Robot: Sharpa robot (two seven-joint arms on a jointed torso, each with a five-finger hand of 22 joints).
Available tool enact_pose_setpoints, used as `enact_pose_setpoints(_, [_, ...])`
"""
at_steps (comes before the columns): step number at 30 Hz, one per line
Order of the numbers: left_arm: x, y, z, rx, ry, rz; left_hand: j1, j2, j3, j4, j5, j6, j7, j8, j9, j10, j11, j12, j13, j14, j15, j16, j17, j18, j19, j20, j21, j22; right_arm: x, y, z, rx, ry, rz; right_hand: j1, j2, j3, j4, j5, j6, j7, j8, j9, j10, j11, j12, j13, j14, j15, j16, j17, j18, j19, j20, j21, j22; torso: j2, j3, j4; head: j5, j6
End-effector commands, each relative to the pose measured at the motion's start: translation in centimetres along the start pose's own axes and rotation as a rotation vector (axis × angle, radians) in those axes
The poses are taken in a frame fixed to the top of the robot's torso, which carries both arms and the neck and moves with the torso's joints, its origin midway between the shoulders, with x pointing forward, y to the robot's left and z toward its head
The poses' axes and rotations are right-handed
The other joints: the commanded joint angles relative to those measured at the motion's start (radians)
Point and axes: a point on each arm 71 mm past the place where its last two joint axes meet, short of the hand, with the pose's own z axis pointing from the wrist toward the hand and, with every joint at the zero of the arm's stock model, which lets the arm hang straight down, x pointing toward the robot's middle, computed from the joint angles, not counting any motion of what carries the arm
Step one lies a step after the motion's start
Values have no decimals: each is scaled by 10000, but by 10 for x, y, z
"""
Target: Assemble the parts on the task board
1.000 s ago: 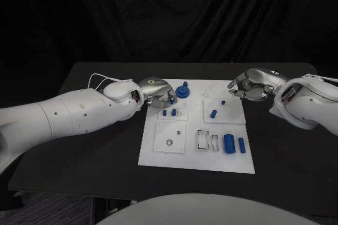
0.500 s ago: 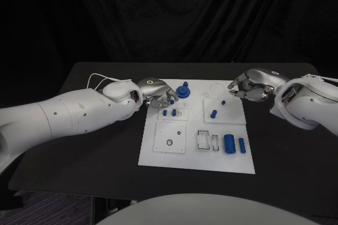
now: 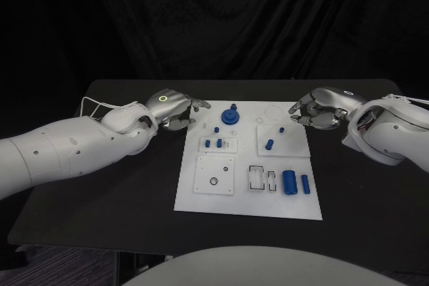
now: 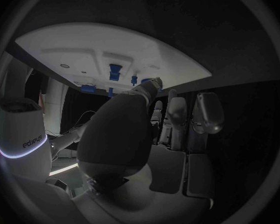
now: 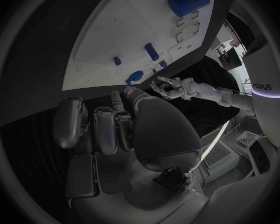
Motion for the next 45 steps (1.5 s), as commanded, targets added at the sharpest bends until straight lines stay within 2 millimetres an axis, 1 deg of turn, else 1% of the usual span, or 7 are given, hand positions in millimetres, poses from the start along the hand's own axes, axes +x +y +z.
enact_pose_setpoints(1, [-15, 7, -15, 218, -1895, -803, -50, 10, -74, 121, -102, -557, -247, -37, -318, -725, 10, 99, 66, -1868, 107, -1746, -2310, 407, -1504, 63, -1979, 706, -5, 6, 0, -185, -170, 111, 106, -261, 306, -112, 14, -8, 48, -83, -55, -2271, 53, -2128, -845, -484, 100, -1228, -63, 349, -737, 74, -1456, 708, 9, -4, -16, 18, -1])
enact_pose_setpoints(3, [-21, 17, -30, 312, -2376, -2041, -340, 62, -257, 625, -188, -163, 12, 26, -332, -1890, 184, 159, 115, -4299, 712, -4580, -3968, 632, -4289, 436, -5382, -472, -11, 11, 0, -365, -283, 128, 407, -520, 702, -381, 555, 88, 84, -24, -34, -5427, 126, -5000, -3013, -705, 121, -1680, -426, 405, -898, 89, -1887, 550, 11, -4, -13, -25, -1])
enact_pose_setpoints(7, [-28, 27, -50, 298, -2855, -4586, -408, 188, -610, 1172, 464, 1416, 333, 283, -159, -2479, -220, 584, -25, -5497, 941, -6785, -5281, 567, -5989, 534, -7183, -1315, -19, 18, 1, -598, -297, -297, 789, -986, 1261, -1236, 2678, 509, 133, 617, 582, -6321, 301, -6403, -4084, -691, 257, -1521, -397, 348, -765, 141, -1640, 747, 21, -1, -15, -59, -1])
enact_pose_setpoints(14, [-30, 29, -65, 216, -3136, -8966, -320, 859, -1924, 1744, 980, 1719, 907, 91, -714, -4026, -476, 723, -1409, -8587, 885, -10921, -7564, 613, -8707, 590, -11033, -4143, -20, 26, 5, -878, -316, -1610, 580, -1159, 1564, -1808, 1057, -390, -27, 949, 1226, -7009, 706, -7714, -5315, -1081, 573, -1666, -667, 377, -1100, 422, -1776, 945, 54, -12, -18, 204, -1])
enact_pose_setpoints(20, [-24, 23, -69, -138, -3683, -12599, -591, 1493, -3534, 1763, 1982, 1191, 787, 56, -1057, -5127, -161, 433, -2923, -9914, 1334, -12059, -8520, 676, -9278, 1048, -11187, -5624, -16, 26, 4, -687, -819, -2712, 45, -1582, 2072, -1974, 388, -1051, -346, 957, 1501, -7699, 856, -8311, -5918, -1158, 598, -1576, -815, 417, -1158, 525, -1862, 904, 36, -78, 88, 116, -1])
enact_pose_setpoints(34, [-5, 12, -73, -155, -3223, -16415, -530, 2532, -5140, 1749, 1736, -2191, 485, -179, -1769, -6464, 280, -301, -4195, -11105, 1795, -12198, -9257, 617, -9752, 1430, -11137, -6974, -3, 15, 3, -385, -527, -2879, -221, -1438, 1835, -2088, -700, -1513, -92, 404, 1400, -8617, 1128, -9349, -7461, -1087, 906, -1234, -1014, 346, -878, 791, -1687, 954, -1, -247, 394, -320, -1])
enact_pose_setpoints(45, [3, 11, -75, -356, -3124, -16712, -50, 2807, -5229, 1661, 2044, -1866, 771, -100, -1772, -6235, 509, -23, -4158, -11009, 1794, -12161, -9313, 608, -9761, 1424, -11121, -7233, 5, 9, 4, -294, -474, -2489, -204, -1305, 1800, -2037, -199, -1016, -15, 339, 1302, -7152, 1038, -9163, -8372, -794, 872, -793, -958, 243, -381, 784, -1069, 1141, -78, -317, 410, -656, -1])
